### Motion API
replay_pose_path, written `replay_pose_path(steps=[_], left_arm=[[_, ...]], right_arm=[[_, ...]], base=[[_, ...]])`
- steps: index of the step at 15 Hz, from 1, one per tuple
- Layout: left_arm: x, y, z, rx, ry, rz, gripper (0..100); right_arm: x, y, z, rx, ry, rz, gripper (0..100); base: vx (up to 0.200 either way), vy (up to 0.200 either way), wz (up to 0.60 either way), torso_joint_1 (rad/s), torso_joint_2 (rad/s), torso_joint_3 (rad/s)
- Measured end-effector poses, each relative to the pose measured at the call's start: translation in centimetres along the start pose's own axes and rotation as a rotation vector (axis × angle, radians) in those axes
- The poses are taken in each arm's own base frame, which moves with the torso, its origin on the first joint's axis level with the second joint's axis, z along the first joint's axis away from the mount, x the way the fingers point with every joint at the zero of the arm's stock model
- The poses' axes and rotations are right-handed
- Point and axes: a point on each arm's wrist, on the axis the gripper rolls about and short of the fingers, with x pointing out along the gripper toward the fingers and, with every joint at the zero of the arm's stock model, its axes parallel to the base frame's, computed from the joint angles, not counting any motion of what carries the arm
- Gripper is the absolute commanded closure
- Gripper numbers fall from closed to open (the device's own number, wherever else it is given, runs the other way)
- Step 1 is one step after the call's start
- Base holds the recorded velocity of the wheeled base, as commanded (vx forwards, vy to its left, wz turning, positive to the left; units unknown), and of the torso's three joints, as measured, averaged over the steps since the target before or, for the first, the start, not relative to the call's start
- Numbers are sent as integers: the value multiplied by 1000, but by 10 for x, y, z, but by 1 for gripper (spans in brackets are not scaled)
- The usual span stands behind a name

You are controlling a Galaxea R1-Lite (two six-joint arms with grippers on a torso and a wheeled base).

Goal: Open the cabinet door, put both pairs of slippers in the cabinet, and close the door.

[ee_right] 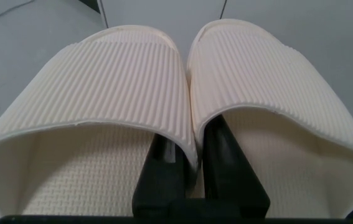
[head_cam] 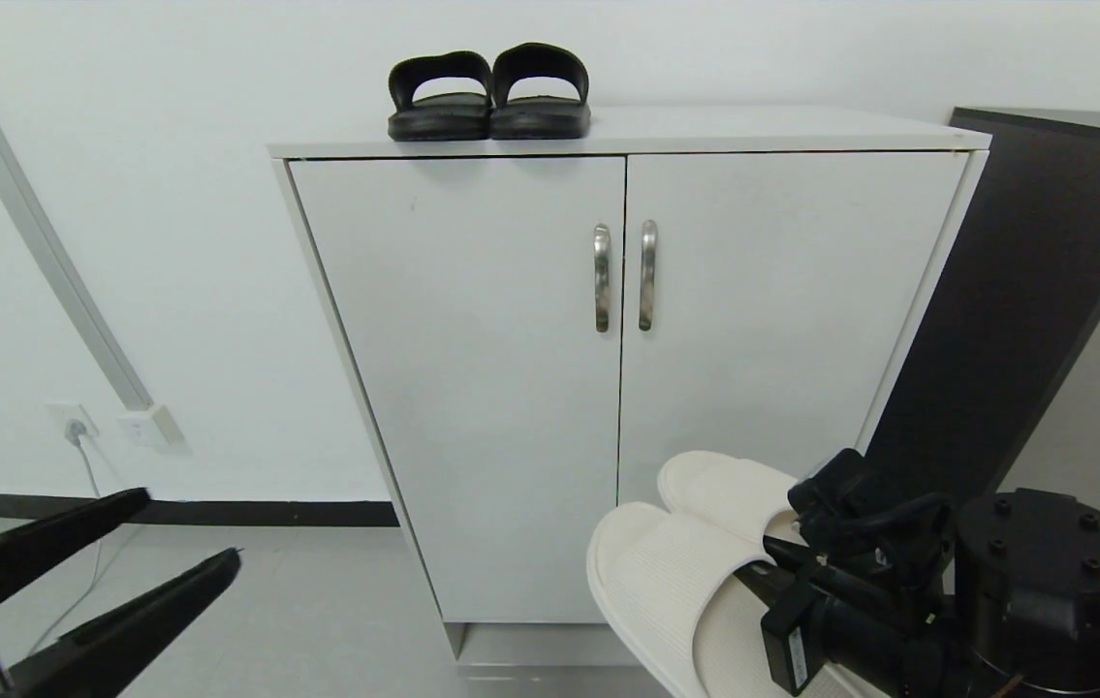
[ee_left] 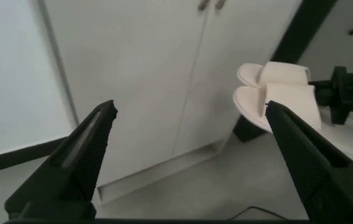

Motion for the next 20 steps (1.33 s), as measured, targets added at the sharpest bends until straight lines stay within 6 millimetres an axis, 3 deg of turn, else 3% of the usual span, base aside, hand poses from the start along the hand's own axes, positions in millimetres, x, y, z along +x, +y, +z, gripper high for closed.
replay_pose_path(steps=[3, 6, 13, 20], left_arm=[[36, -5, 3, 13, 46, -106, 0], [75, -24, 11, 38, 33, -227, 0], [156, -63, 64, 58, -56, -350, 0], [222, -98, 83, 27, -11, -535, 0]], right_arm=[[0, 1, 1, 2, -3, 5, 100], [1, 3, 4, 11, -13, 10, 100], [4, 4, 2, 29, -1, 13, 100], [5, 4, -1, 26, 8, 21, 100]], base=[[0, 0, 0, 0, 0, 0], [0, 0, 0, 0, 0, 0], [0, 0, 0, 0, 0, 0], [0, 0, 0, 0, 0, 0]])
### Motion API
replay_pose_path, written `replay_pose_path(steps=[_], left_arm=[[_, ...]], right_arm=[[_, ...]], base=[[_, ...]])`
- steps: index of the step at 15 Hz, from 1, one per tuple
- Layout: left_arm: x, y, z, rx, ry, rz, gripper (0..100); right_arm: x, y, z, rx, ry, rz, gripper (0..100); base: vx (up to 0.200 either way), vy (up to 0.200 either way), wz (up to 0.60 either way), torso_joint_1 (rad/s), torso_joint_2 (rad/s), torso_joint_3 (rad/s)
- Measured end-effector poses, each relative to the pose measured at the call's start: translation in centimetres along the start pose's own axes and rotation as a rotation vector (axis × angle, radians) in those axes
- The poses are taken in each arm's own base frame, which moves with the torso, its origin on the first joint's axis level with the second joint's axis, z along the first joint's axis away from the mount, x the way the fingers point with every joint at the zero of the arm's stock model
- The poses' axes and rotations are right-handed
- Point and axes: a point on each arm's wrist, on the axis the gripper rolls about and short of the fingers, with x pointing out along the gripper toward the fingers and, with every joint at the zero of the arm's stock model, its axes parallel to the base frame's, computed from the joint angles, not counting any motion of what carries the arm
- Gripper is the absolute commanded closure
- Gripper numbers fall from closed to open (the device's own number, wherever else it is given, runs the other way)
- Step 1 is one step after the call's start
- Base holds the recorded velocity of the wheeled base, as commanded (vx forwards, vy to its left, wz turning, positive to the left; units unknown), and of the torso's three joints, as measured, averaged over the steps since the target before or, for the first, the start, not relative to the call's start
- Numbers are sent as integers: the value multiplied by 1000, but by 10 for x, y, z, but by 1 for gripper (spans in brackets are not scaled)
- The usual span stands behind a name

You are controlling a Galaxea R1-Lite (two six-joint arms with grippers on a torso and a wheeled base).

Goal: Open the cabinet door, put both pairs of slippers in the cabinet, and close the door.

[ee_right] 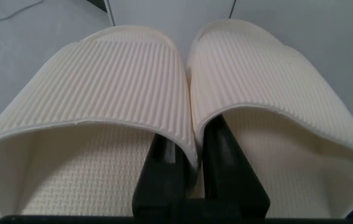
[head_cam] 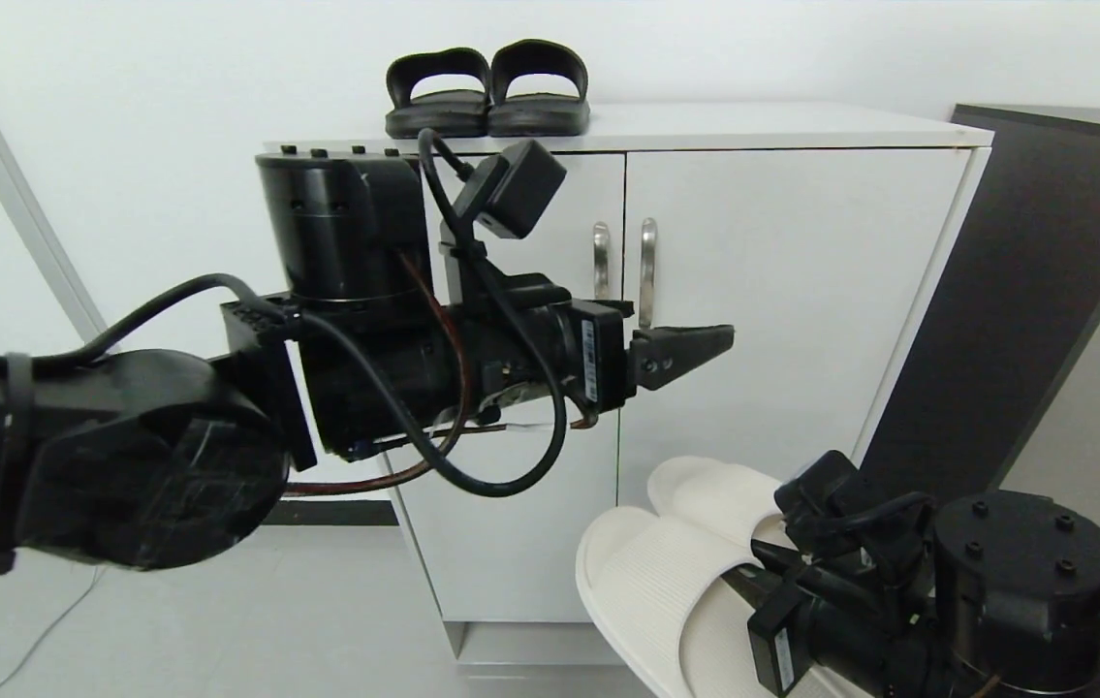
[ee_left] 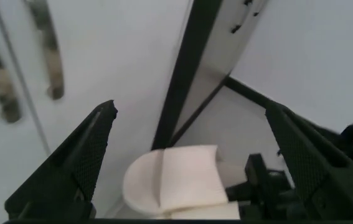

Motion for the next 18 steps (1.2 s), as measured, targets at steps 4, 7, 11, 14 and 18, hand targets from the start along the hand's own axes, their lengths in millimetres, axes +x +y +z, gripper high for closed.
replay_pose_path(steps=[4, 7, 11, 14, 18], left_arm=[[14, 14, 14, -90, -3, -74, 0], [19, 26, 18, -102, -12, -42, 0], [26, 32, 22, -106, -13, 21, 0], [35, 41, 25, -103, -32, 76, 0], [45, 51, 21, -107, -31, 100, 0]], right_arm=[[0, 0, 0, 0, -1, 9, 100], [0, 0, 0, -1, 1, 9, 100], [0, 0, 0, -3, 2, 9, 100], [0, 0, -1, -4, 3, 9, 100], [-1, 0, -1, -4, 3, 8, 100]], base=[[0, 0, 0, 0, 0, 0], [0, 0, 0, 0, 0, 0], [0, 0, 0, 0, 0, 0], [0, 0, 0, 0, 0, 0], [0, 0, 0, 0, 0, 0]])
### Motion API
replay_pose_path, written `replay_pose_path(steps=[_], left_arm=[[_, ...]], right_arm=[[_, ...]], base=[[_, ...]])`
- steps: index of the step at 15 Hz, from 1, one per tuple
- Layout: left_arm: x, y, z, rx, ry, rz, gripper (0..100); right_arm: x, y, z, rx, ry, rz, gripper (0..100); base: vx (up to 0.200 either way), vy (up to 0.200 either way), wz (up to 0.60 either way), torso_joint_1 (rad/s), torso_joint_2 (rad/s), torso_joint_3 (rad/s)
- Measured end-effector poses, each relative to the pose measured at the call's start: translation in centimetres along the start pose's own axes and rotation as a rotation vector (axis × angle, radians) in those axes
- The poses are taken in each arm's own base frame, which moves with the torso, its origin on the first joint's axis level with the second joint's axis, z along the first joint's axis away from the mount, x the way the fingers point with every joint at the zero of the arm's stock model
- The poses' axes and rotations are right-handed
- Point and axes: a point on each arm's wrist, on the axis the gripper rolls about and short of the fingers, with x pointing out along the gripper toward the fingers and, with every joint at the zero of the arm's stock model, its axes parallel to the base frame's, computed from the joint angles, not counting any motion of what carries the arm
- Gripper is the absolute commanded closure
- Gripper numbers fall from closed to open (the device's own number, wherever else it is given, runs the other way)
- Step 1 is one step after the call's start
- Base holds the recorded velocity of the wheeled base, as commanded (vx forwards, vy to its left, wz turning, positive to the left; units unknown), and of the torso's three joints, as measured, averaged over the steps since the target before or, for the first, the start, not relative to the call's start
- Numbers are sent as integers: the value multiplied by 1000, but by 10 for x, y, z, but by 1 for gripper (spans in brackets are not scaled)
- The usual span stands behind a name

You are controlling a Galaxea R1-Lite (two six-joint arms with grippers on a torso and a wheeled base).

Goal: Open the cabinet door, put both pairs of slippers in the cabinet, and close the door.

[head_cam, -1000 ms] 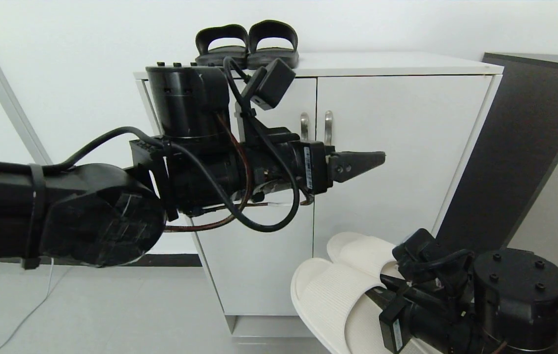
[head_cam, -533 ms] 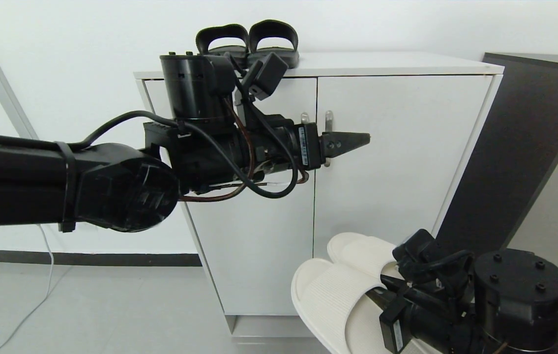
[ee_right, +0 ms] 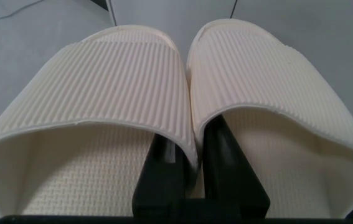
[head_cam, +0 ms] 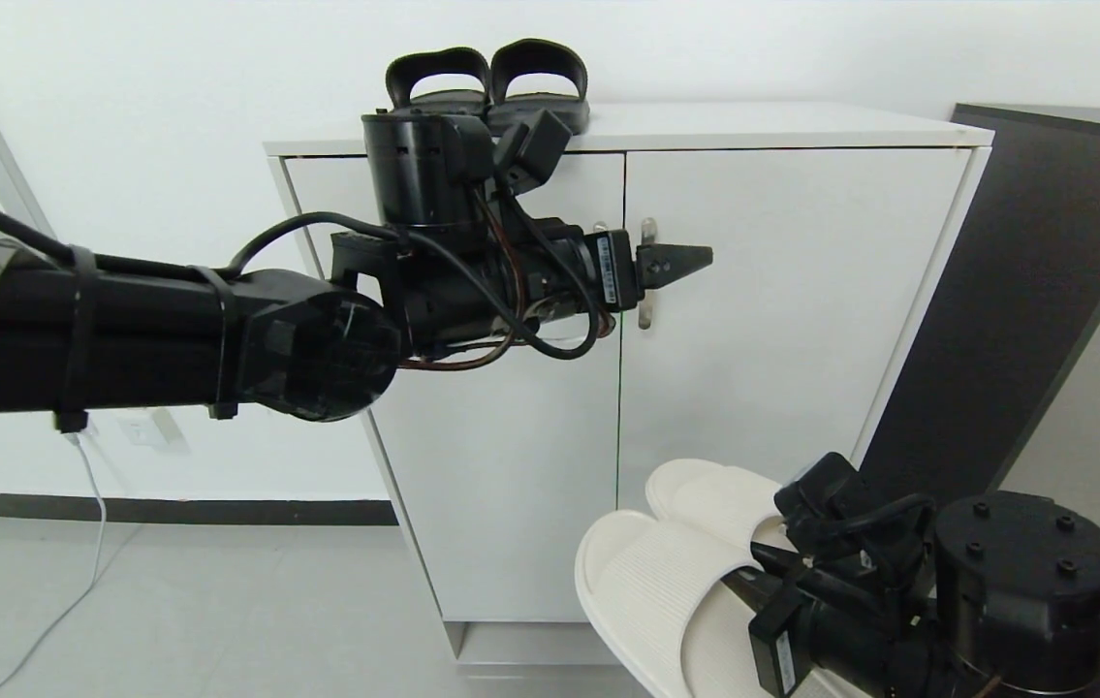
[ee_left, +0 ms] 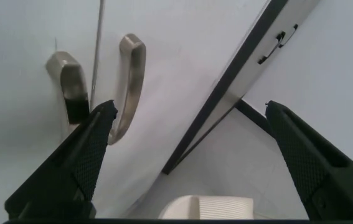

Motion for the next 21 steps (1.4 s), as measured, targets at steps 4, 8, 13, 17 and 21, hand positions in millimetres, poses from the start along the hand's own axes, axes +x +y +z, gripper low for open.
replay_pose_path(steps=[4, 8, 13, 17, 21], left_arm=[[13, 6, -4, -7, 16, 2, 0], [24, 10, -5, -6, 12, -2, 100], [24, 9, -10, -10, 26, 2, 100], [6, -12, -17, -21, 61, -31, 100], [-12, -34, -23, -24, 23, -86, 100]], right_arm=[[0, 0, 0, 0, -1, 0, 100], [0, 0, 0, 0, -1, 0, 100], [-3, 1, -2, -5, 9, 9, 100], [-18, 6, -10, -23, 24, 198, 100], [-28, 6, -13, -27, 25, 260, 100]], base=[[0, 0, 0, 0, 0, 0], [0, 0, 0, 0, 0, 0], [0, 0, 0, 0, 0, 0], [0, 0, 0, 0, 0, 0], [0, 0, 0, 0, 0, 0]])
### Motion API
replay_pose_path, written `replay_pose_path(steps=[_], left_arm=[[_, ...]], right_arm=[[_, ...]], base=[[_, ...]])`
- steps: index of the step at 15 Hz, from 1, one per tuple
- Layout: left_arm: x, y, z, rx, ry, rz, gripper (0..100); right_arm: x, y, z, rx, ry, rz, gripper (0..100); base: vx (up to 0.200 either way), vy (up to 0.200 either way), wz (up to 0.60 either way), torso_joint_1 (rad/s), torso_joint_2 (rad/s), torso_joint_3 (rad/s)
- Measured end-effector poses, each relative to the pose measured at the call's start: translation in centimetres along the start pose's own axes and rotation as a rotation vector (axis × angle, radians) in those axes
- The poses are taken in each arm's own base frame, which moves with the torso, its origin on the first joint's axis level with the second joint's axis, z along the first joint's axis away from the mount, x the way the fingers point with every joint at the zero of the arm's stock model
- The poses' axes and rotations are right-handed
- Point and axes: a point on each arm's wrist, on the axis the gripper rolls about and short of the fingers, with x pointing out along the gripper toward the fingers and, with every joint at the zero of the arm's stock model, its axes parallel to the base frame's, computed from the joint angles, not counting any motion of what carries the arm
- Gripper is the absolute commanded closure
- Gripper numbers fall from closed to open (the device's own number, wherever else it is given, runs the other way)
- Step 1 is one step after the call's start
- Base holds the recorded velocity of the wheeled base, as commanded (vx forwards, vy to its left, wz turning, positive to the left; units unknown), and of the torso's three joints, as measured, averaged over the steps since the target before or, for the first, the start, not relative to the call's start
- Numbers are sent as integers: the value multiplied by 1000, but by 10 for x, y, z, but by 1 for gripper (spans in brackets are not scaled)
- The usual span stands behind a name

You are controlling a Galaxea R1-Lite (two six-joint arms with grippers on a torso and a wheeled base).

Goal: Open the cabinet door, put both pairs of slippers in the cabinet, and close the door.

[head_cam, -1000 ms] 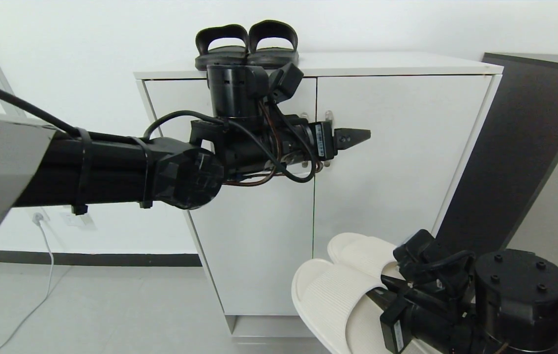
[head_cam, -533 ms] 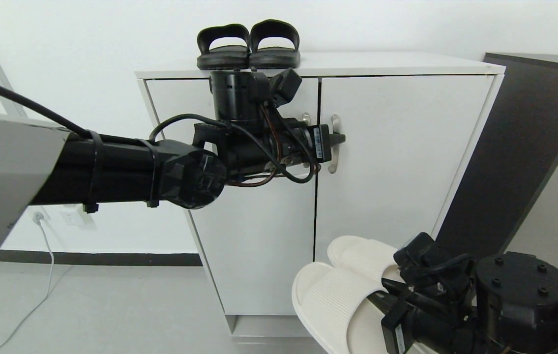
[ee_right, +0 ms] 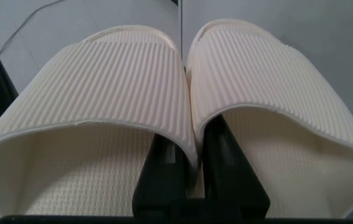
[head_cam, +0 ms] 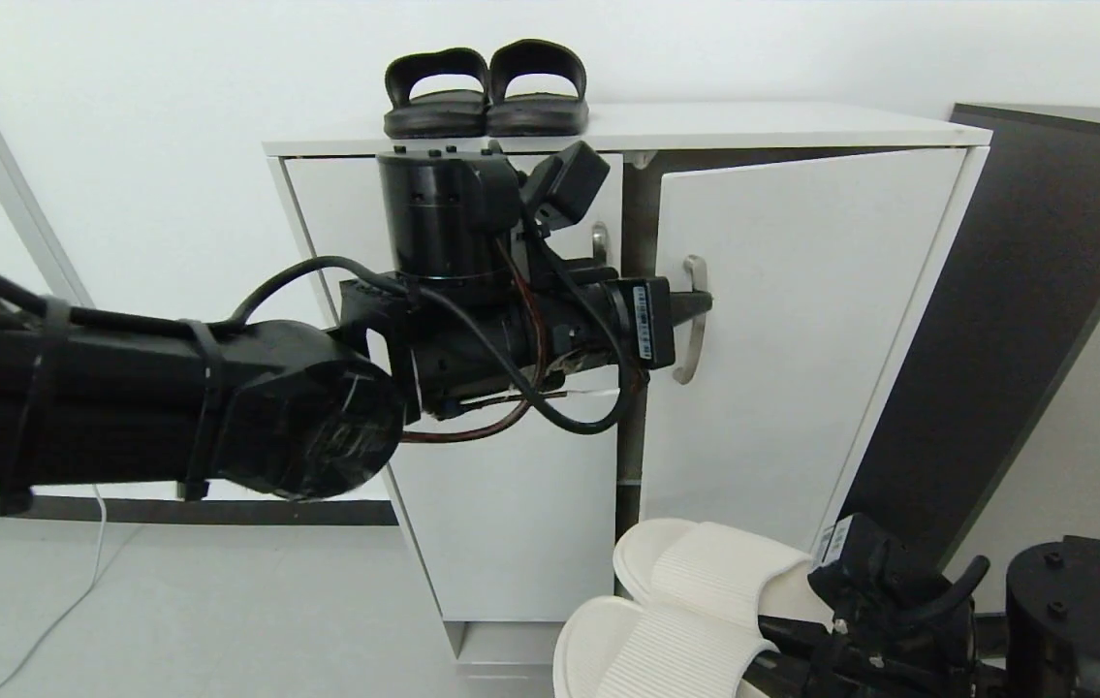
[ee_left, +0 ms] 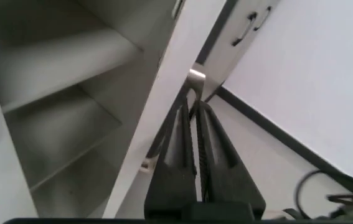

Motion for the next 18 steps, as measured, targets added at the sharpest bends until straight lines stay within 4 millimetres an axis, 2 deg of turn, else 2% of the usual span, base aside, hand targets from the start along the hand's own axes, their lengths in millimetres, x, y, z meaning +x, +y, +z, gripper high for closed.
replay_pose_path(steps=[5, 8, 11, 15, 18], left_arm=[[-39, -23, -6, -20, 18, -29, 100], [-50, -17, 0, -18, 2, -10, 100], [-37, -4, 5, -9, -27, 6, 100], [-5, 11, 6, -29, -89, -2, 100], [10, 13, 4, -41, -89, -15, 100]], right_arm=[[-2, 4, 0, -4, 1, 18, 100], [-3, 9, -3, -12, 10, 42, 100], [-5, 15, -8, -20, 28, 67, 100], [-5, 17, -11, -24, 43, 77, 100], [-4, 18, -13, -26, 52, 80, 100]], base=[[0, 0, 0, 0, 0, 0], [0, 0, 0, 0, 0, 0], [0, 0, 0, 0, 0, 0], [0, 0, 0, 0, 0, 0], [-200, 0, 0, 7, -1, 2]])
